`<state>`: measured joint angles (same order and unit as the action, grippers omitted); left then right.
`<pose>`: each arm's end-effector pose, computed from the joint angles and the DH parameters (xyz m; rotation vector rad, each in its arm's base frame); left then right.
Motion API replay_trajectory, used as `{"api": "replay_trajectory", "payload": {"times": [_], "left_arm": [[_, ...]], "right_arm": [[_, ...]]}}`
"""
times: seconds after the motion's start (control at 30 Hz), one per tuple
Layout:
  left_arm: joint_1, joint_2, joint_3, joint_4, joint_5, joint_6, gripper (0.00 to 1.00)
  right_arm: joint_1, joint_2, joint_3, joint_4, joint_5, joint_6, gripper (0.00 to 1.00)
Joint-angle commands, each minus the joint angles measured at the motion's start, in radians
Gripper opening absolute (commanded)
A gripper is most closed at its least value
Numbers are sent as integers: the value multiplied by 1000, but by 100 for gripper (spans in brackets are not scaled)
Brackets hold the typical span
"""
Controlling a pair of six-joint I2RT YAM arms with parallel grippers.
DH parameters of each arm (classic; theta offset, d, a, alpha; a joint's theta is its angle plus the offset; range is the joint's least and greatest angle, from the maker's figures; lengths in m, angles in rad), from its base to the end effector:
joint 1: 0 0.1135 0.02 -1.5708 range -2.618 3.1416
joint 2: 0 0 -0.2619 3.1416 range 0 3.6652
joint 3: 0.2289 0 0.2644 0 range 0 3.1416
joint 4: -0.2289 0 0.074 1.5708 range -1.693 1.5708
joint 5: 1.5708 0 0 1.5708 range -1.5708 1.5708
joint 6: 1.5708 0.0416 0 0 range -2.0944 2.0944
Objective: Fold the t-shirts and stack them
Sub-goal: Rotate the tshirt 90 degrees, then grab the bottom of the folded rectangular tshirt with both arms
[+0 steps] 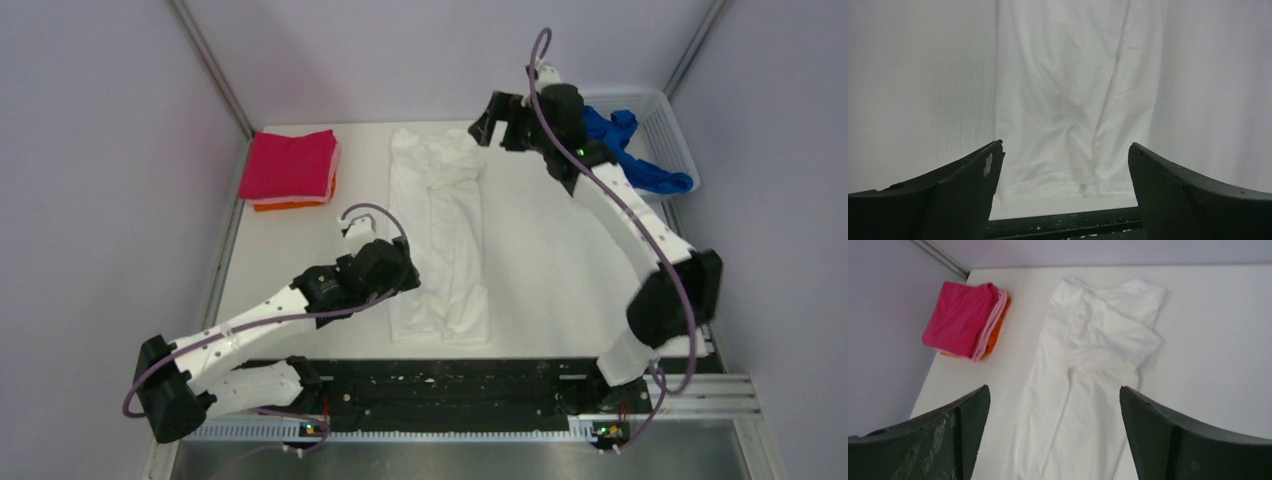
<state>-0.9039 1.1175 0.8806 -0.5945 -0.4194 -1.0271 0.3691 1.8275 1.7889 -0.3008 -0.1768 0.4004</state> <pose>0.1650 -0.1822 0.2641 -0.3381 2.3339 -0.4643 0.4213 0.1708 0.3786 -0.0923 1.9630 0.6819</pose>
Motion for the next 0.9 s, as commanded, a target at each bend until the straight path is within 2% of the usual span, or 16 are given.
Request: {"api": "replay_trajectory", "payload": {"times": [0.0,0.13,0.27,0.4,0.5,0.67,0.87], "left_arm": [[10,-105,-116,-144,-76,-7,99],[15,-157,-190,-137,7,2,98],[16,-157,-270,-55,123,12,92],[14,-87,-295,16,284,44,82],[14,-22,-299,17,298,21,66],[14,51,-316,43,330,17,50],[14,94,-346,95,350,7,46]], "right_arm": [[62,-346,-531,95,92,53,99],[177,-616,-932,100,80,178,98],[272,-743,-1158,91,-39,291,94],[367,-786,-1261,51,-50,370,89],[428,-767,-1318,90,-58,425,83],[482,-735,-1377,156,-37,491,69],[500,-718,-1374,164,-19,508,61]]}}
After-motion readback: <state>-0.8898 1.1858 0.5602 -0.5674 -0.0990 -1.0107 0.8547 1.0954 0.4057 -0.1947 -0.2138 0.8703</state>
